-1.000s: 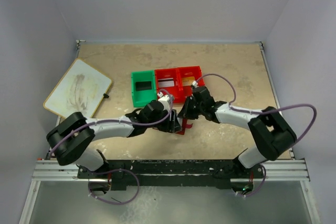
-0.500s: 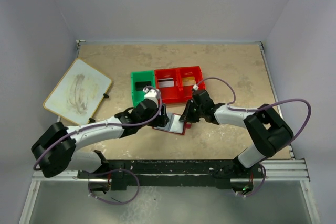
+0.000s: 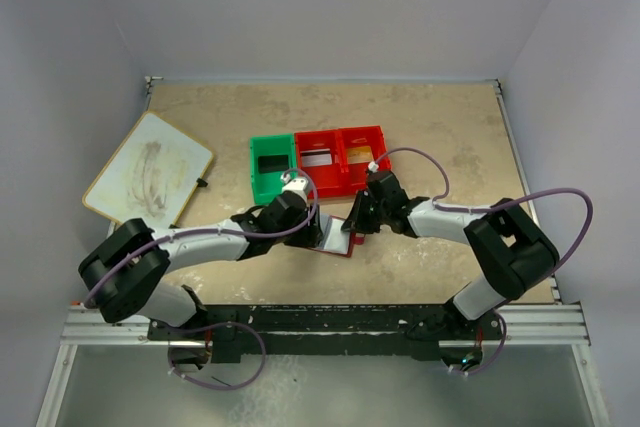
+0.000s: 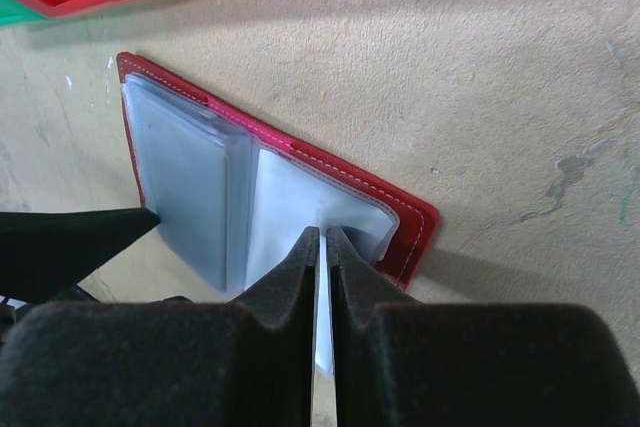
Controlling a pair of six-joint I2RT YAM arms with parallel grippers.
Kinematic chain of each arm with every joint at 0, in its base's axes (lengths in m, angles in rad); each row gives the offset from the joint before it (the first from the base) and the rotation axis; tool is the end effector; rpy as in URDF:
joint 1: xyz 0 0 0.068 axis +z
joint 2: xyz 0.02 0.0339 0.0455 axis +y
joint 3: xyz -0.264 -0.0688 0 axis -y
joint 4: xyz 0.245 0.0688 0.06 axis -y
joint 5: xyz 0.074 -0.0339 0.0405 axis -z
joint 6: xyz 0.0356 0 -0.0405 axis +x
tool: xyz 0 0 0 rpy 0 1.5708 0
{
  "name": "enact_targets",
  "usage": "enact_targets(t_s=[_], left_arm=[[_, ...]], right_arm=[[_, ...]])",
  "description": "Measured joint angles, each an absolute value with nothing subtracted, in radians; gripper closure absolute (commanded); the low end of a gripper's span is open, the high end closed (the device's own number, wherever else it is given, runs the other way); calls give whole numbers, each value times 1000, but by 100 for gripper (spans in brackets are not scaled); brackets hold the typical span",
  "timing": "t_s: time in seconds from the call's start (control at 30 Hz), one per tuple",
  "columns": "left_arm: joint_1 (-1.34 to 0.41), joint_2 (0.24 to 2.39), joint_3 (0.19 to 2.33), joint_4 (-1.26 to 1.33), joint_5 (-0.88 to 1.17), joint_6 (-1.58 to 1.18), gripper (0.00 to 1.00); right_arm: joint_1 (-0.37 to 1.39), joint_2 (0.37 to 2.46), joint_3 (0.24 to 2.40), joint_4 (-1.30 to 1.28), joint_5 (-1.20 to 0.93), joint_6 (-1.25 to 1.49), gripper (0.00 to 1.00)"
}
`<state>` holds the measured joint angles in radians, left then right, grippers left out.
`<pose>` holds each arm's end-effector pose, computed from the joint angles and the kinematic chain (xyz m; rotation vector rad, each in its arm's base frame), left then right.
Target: Take the credit cards out of the card holder
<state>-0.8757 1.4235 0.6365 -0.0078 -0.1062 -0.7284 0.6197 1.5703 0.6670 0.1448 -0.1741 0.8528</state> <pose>0.1780 -0.2075 0.1654 0.1275 2.4534 -0.6308 0.2389 0.1780 0.1472 0.1981 2.5012 0.8862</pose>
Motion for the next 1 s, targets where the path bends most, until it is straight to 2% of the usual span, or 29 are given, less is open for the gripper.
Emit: enact_targets(t_s=[0.6, 0.87, 1.0], left_arm=[[-875, 1452, 638, 40, -101, -749, 46], [-875, 1475, 638, 98, -83, -767, 50], [-875, 1475, 638, 97, -83, -767, 51]], right_arm=[[620, 1570, 667, 147, -176, 853, 89], [621, 1551, 645, 192, -218, 853, 74], [621, 1534, 645, 239, -255, 859, 72]])
